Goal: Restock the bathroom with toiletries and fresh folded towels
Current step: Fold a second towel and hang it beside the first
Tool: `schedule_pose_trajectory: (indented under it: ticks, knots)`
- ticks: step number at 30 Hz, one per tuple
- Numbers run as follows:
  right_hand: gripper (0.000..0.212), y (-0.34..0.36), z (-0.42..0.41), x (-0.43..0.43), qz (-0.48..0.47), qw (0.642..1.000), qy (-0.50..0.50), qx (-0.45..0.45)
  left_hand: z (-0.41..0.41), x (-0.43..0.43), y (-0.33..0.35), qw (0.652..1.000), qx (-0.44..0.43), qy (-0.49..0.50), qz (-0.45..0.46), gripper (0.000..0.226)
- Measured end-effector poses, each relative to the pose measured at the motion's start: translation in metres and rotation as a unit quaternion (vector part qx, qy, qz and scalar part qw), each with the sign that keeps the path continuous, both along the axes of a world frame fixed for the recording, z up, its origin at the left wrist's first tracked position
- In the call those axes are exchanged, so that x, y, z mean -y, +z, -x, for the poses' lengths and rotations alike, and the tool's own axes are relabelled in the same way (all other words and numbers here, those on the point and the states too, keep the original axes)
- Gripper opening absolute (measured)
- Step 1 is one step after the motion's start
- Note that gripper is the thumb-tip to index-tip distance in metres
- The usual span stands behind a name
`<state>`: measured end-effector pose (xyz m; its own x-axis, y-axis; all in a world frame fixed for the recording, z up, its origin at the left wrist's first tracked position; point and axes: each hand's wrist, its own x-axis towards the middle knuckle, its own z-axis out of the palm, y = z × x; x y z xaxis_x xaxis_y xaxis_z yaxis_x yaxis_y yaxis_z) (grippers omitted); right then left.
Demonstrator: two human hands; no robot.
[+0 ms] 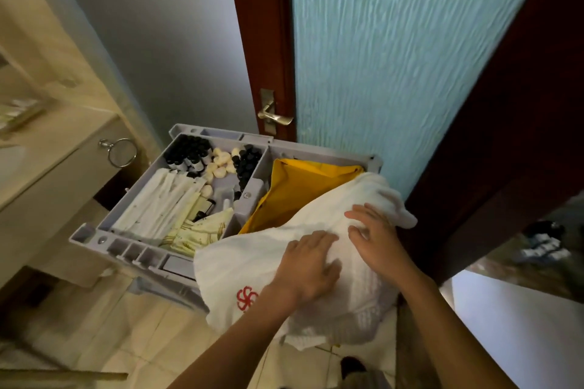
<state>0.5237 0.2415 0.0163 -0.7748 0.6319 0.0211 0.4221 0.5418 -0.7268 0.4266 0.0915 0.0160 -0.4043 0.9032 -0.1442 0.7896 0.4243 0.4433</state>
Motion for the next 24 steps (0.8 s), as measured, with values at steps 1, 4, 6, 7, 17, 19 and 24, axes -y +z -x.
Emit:
schedule_pose_trajectory:
  ticks: [1, 4, 6, 7, 17, 19, 24]
  knots:
    - [0.03, 0.0, 0.0, -0.004, 0.012, 1.0, 0.0, -0.006, 0.001, -0.003, -0.002, 1.0, -0.005, 0.0, 0.0, 0.054]
    - [0.035, -0.003, 0.0, -0.018, 0.004, 1.0, 0.013, -0.017, 0.003, -0.016, -0.008, 1.0, -0.017, 0.01, -0.002, 0.056]
    - [0.043, -0.005, -0.001, -0.027, 0.005, 0.999, 0.03, -0.026, 0.003, -0.028, -0.01, 1.0, -0.016, 0.023, -0.004, 0.058]
    - [0.047, -0.007, -0.002, -0.032, 0.005, 0.999, 0.038, -0.024, 0.003, -0.034, -0.01, 0.999, -0.015, 0.03, -0.003, 0.06]
    - [0.059, -0.021, -0.005, -0.106, -0.022, 0.998, 0.062, 0.009, -0.003, -0.108, -0.001, 0.996, -0.052, 0.079, -0.003, 0.051]
    - [0.059, -0.023, -0.004, -0.12, -0.023, 0.995, 0.094, 0.019, -0.003, -0.12, 0.0, 0.994, -0.066, 0.086, -0.002, 0.051]
    - [0.06, -0.022, 0.0, -0.136, 0.008, 0.99, 0.143, 0.01, 0.004, -0.135, 0.004, 0.986, -0.086, 0.14, -0.017, 0.043]
